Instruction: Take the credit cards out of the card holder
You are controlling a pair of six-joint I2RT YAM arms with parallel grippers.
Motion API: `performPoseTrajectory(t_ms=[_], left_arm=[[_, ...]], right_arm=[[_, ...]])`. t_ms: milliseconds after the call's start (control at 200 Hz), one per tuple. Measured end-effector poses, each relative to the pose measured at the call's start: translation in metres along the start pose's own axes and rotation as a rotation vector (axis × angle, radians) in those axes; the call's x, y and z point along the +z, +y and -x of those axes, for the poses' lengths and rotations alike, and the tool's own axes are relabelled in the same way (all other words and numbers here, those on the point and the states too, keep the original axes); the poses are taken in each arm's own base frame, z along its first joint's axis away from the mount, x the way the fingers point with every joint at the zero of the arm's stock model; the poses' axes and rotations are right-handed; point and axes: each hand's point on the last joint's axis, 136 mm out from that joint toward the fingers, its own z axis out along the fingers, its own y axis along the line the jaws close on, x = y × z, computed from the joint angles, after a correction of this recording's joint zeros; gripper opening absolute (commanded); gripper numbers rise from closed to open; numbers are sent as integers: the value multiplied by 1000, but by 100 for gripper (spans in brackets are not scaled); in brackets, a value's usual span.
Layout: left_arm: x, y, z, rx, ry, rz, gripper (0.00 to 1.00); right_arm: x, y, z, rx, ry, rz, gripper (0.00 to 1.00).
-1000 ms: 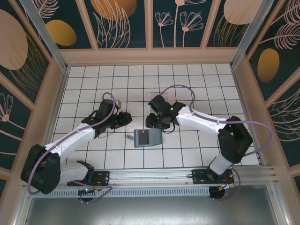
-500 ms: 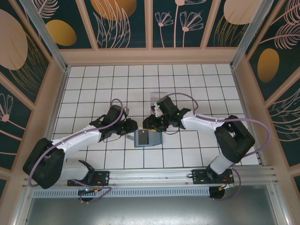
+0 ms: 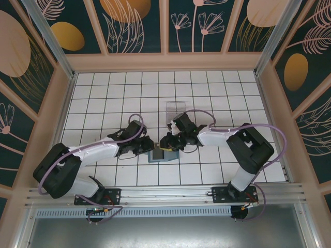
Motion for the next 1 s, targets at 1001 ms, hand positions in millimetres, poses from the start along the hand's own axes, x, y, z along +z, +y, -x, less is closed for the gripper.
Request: performPoseTrajectory(t_ms=[1001], left_arm=[[15, 19, -8, -1, 39, 65, 17]], right_arm=[[8, -26, -5, 20, 0, -66, 20]])
